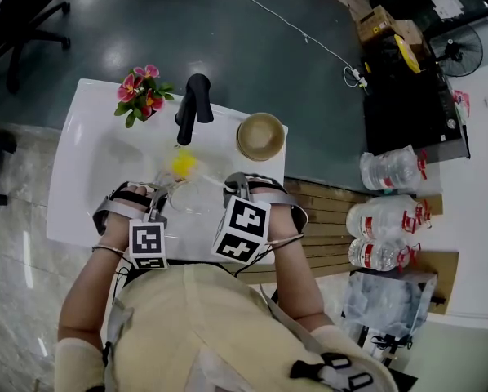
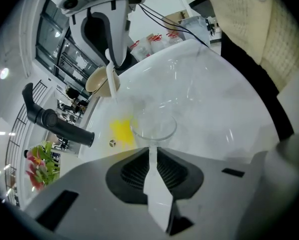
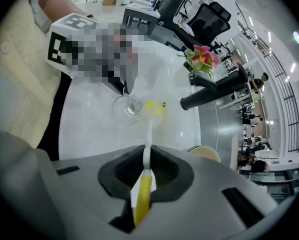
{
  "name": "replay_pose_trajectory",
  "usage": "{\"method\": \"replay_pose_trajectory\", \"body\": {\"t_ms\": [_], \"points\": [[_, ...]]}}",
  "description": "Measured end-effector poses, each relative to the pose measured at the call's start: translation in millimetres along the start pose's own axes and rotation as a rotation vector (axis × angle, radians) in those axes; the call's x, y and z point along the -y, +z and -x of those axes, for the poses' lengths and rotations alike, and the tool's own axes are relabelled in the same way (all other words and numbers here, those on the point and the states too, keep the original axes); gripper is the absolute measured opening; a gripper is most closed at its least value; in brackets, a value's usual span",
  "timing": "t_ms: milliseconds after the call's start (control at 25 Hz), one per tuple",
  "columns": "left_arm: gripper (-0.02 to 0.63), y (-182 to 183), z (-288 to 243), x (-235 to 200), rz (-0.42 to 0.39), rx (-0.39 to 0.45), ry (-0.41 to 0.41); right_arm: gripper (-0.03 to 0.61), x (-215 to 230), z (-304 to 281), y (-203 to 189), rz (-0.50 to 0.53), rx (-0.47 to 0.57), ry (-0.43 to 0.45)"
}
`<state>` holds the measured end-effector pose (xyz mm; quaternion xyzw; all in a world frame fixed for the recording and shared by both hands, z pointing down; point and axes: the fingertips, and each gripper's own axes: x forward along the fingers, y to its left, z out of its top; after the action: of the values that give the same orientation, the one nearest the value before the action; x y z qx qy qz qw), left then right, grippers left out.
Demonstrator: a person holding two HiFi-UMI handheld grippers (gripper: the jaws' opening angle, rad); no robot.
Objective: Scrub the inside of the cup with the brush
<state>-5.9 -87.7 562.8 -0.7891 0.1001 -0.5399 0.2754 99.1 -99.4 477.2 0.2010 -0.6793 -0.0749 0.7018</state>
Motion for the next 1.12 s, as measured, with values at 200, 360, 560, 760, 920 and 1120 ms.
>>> {"method": "replay_pose_trajectory", "body": {"t_ms": [200, 360, 560, 760, 920, 1120], "points": [[0.055, -0.2, -0.5, -2.4, 0.042, 0.001, -0.004, 0.046, -7.0, -1.9, -17.8, -0.019, -0.049, 0.012], [0.055, -2.5, -3.1, -4.3, 0.119, 0.007, -0.016, 0.046, -12.3, -2.9, -26.1, -0.030, -0.070, 0.026], [0.055, -5.7, -4.2, -10.0, 0.248, 0.017, -0.034, 0.046, -21.1, -2.3, -30.8, -0.035, -0.079, 0.050], [0.055, -8.1, -4.8, -13.2, 0.358, 0.018, -0.055, 0.046, -33.9, 0.9, -28.8, -0.022, -0.066, 0.094], [0.055, -10.3, -5.2, -15.3, 0.416, 0.013, -0.066, 0.046, -48.6, 5.0, -21.9, -0.008, -0.036, 0.146], [0.055, -10.7, -4.3, -16.5, 0.457, 0.008, -0.075, 0.046, -60.7, 9.5, -11.0, 0.014, 0.001, 0.188]]}}
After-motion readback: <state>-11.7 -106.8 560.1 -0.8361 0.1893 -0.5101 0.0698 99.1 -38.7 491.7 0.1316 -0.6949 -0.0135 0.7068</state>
